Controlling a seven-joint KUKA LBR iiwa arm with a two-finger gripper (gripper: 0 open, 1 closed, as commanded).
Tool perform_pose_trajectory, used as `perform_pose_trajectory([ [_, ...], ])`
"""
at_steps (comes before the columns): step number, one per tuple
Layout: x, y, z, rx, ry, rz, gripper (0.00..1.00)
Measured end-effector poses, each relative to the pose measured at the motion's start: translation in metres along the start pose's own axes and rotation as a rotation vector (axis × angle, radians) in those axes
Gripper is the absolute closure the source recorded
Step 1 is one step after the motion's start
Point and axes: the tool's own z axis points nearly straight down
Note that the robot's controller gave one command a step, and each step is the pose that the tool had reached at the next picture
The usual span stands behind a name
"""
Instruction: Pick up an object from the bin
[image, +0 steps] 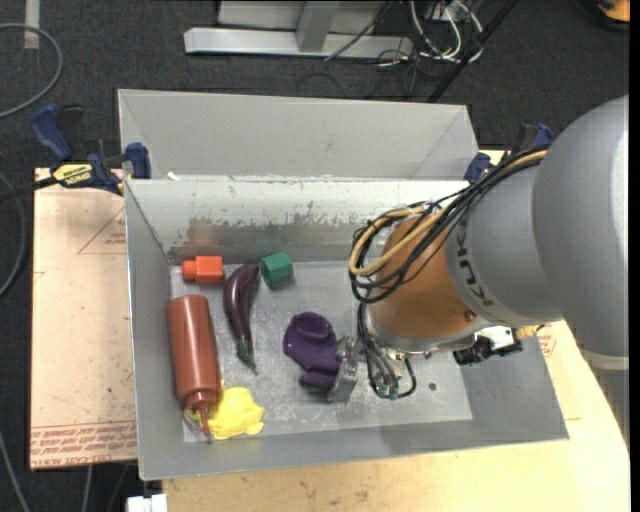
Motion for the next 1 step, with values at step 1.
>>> perform_pose_trajectory([
  [1,-0.0015,0.0003,-0.1371,-0.001,-0.002,-0.081,1.0],
])
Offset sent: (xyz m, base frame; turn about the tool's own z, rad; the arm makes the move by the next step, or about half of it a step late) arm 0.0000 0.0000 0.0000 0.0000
